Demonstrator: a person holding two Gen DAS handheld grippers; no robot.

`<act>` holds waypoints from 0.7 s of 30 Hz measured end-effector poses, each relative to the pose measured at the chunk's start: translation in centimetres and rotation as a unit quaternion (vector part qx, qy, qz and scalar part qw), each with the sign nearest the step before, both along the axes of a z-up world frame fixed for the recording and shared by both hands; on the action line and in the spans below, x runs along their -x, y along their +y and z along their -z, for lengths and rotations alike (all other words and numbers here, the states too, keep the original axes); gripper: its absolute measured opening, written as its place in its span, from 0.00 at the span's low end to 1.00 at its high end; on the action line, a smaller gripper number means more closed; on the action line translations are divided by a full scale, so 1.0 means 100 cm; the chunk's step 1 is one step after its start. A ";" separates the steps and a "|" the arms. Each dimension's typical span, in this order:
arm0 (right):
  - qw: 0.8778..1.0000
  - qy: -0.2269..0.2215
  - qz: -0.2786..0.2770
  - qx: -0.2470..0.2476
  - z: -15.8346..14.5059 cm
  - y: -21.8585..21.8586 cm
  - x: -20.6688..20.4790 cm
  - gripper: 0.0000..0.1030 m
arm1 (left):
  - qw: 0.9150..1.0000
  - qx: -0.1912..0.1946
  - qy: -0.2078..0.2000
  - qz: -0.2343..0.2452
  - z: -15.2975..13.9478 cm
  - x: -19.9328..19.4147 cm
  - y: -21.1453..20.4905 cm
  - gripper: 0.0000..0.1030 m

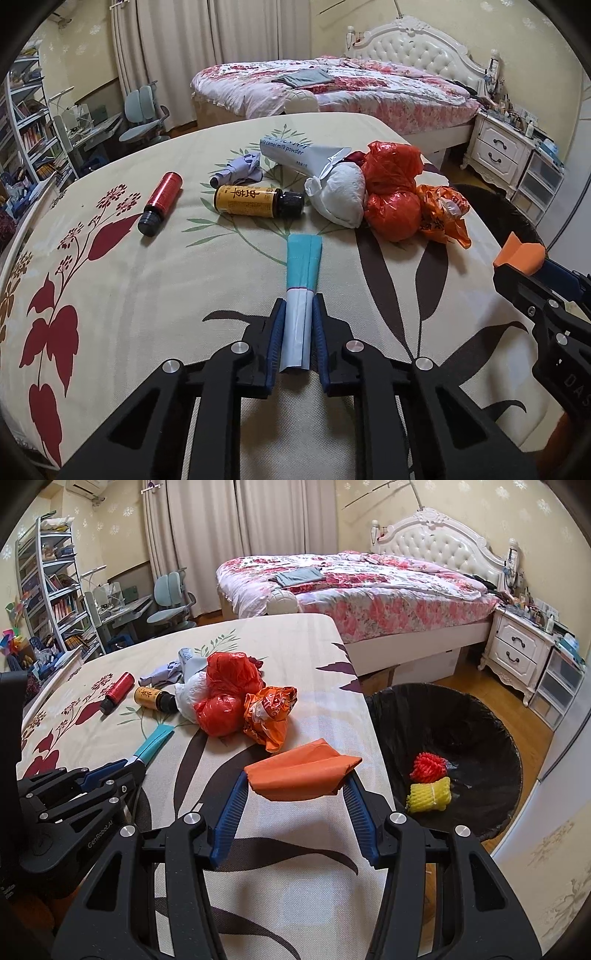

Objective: Collect trash
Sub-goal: 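Grasp the teal-capped white marker with the left gripper while the right lifts the orange cloth, then carry the marker and orange cloth over the bin and open both grippers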

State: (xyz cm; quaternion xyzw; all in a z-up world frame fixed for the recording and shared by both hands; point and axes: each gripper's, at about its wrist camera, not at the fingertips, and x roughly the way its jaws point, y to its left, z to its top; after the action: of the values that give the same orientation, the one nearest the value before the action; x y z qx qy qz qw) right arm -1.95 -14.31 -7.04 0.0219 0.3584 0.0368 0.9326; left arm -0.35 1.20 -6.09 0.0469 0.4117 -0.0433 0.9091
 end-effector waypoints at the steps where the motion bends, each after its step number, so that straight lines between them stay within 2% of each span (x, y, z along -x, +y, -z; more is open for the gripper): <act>1: 1.000 0.000 0.000 0.000 0.000 0.000 0.000 0.50 | 1.000 0.001 -0.001 0.000 0.000 0.000 0.000 0.16; 6: 1.000 -0.007 0.003 0.000 -0.003 -0.003 0.000 0.50 | 1.000 0.015 -0.006 0.004 -0.007 0.002 -0.001 0.15; 11: 1.000 -0.017 0.014 0.002 -0.011 -0.013 0.000 0.50 | 0.999 0.029 -0.028 0.019 -0.025 0.007 -0.009 0.15; 21: 0.997 -0.033 0.074 0.009 -0.022 -0.063 -0.012 0.50 | 0.995 0.049 -0.065 0.064 -0.051 -0.009 -0.052 0.15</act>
State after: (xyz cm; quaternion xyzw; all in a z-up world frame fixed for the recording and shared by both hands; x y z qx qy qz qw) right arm -0.71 -20.57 -4.87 0.0384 0.3253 -0.0350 0.9442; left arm 0.58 -3.99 -0.99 0.0313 0.3456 -0.1181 0.9304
